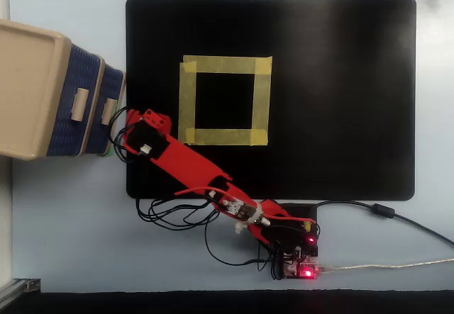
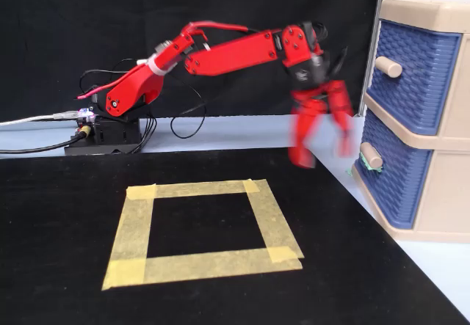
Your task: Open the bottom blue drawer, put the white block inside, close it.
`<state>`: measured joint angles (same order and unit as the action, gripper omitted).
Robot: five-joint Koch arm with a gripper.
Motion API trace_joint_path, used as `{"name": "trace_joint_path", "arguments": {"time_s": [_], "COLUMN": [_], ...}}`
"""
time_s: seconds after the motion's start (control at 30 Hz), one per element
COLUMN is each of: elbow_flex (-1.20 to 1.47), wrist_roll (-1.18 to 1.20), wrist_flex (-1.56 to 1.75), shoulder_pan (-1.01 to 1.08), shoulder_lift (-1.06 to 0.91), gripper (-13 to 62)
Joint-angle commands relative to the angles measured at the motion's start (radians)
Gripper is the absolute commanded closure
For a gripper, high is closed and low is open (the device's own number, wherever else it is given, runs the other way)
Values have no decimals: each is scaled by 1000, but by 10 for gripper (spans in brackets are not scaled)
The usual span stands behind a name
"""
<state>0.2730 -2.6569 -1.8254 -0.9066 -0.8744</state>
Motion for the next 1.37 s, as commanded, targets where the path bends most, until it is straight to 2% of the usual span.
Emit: {"name": "trace_joint_path", "arguments": {"time_s": [0.0,0.1,0.23,0.33,0.53,0.63,1.33], "elbow_flex": [-11,242,801,1232,1914,2106,2181], "wrist_roll": [35,298,752,1026,1224,1230,1229], "wrist_flex": [-241,-224,-193,-41,149,124,155], "shoulder_pan": [107,281,479,681,857,864,857], "shoulder_lift": [-239,-497,-842,-1075,-1476,-1476,-1473], "gripper": [153,155,156,156,154,149,148]}}
